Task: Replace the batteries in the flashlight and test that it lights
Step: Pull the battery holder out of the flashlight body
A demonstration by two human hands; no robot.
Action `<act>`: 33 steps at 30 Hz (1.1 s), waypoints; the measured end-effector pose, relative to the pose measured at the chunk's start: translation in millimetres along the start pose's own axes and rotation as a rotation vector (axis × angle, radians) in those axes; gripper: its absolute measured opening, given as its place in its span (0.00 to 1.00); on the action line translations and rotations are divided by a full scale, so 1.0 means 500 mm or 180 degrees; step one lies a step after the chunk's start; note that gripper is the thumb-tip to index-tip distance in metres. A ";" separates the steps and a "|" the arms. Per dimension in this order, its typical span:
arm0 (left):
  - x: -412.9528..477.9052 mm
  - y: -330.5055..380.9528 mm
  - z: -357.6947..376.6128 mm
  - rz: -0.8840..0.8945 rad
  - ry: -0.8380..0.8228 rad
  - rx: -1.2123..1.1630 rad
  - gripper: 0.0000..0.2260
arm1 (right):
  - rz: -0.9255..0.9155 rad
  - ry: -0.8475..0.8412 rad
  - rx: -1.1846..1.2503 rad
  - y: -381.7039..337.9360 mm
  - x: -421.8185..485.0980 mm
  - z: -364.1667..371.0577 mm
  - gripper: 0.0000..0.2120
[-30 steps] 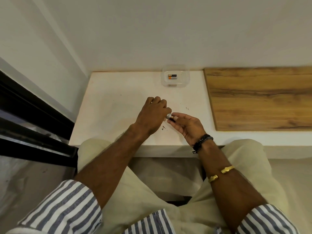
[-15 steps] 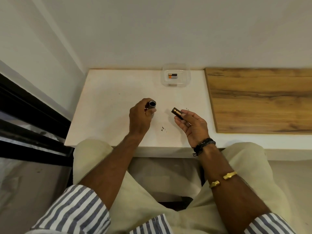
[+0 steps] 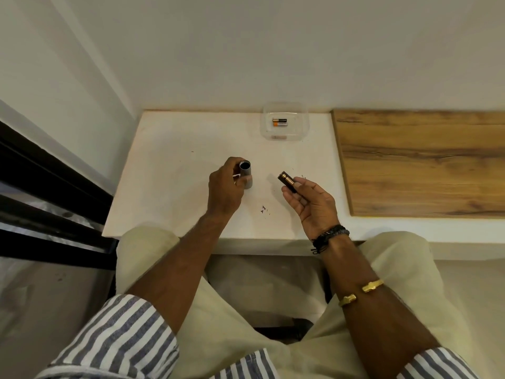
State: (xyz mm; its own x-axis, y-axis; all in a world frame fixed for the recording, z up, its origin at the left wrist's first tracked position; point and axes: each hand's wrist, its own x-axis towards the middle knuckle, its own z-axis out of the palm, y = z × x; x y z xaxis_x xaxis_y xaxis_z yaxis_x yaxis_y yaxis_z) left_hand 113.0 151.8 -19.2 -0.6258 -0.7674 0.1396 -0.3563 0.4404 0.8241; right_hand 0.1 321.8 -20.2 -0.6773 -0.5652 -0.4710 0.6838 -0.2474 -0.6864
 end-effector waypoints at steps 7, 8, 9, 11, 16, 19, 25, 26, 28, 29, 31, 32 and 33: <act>-0.043 0.042 -0.022 0.0182 0.0860 -0.0265 0.17 | -0.0036 0.0018 -0.0134 0.002 -0.013 0.010 0.06; -0.054 0.053 -0.025 0.0276 0.0926 -0.0280 0.14 | -0.0017 -0.0030 -0.0097 0.003 -0.017 0.014 0.06; -0.065 0.059 -0.026 0.0327 0.0878 -0.0305 0.12 | 0.0010 -0.0095 -0.0067 0.004 -0.021 0.017 0.06; -0.090 0.064 -0.019 0.0126 0.0429 -0.0489 0.10 | 0.0073 -0.0246 -0.0062 0.005 -0.031 0.024 0.05; -0.111 0.077 -0.006 -0.1208 -0.0868 -0.2189 0.16 | 0.0079 -0.0451 -0.0698 0.014 -0.053 0.036 0.02; -0.109 0.073 -0.009 -0.1380 -0.0953 -0.2592 0.15 | -0.0111 -0.0393 -0.1319 0.020 -0.061 0.033 0.03; -0.113 0.060 -0.010 -0.1794 -0.0895 -0.2944 0.13 | -0.0452 -0.0642 -0.2045 0.004 -0.064 0.027 0.05; -0.112 0.059 -0.010 -0.1837 -0.0895 -0.2946 0.12 | -0.0579 -0.0645 -0.2299 0.003 -0.062 0.025 0.06; -0.113 0.059 -0.008 -0.1851 -0.0900 -0.2873 0.11 | -0.0876 -0.0614 -0.2757 0.003 -0.061 0.021 0.05; -0.112 0.059 -0.007 -0.1845 -0.0893 -0.2815 0.11 | -0.1024 -0.0598 -0.2948 0.004 -0.061 0.020 0.05; -0.113 0.058 -0.005 -0.1841 -0.0843 -0.2686 0.10 | -0.1287 -0.0618 -0.3288 0.006 -0.062 0.020 0.04; -0.112 0.057 -0.005 -0.1844 -0.0816 -0.2628 0.10 | -0.1393 -0.0654 -0.3450 0.006 -0.062 0.020 0.04; -0.112 0.056 -0.005 -0.1853 -0.0808 -0.2591 0.10 | -0.1484 -0.0688 -0.3608 0.007 -0.063 0.021 0.04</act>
State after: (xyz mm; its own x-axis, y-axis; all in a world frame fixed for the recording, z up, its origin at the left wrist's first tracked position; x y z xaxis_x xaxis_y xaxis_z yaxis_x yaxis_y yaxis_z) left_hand 139.6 205.9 -2.5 -0.6684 -0.5982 -0.4420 -0.1324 -0.4890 0.8621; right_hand 26.6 330.6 -2.1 -0.6605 -0.7503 -0.0271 -0.3019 0.2985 -0.9054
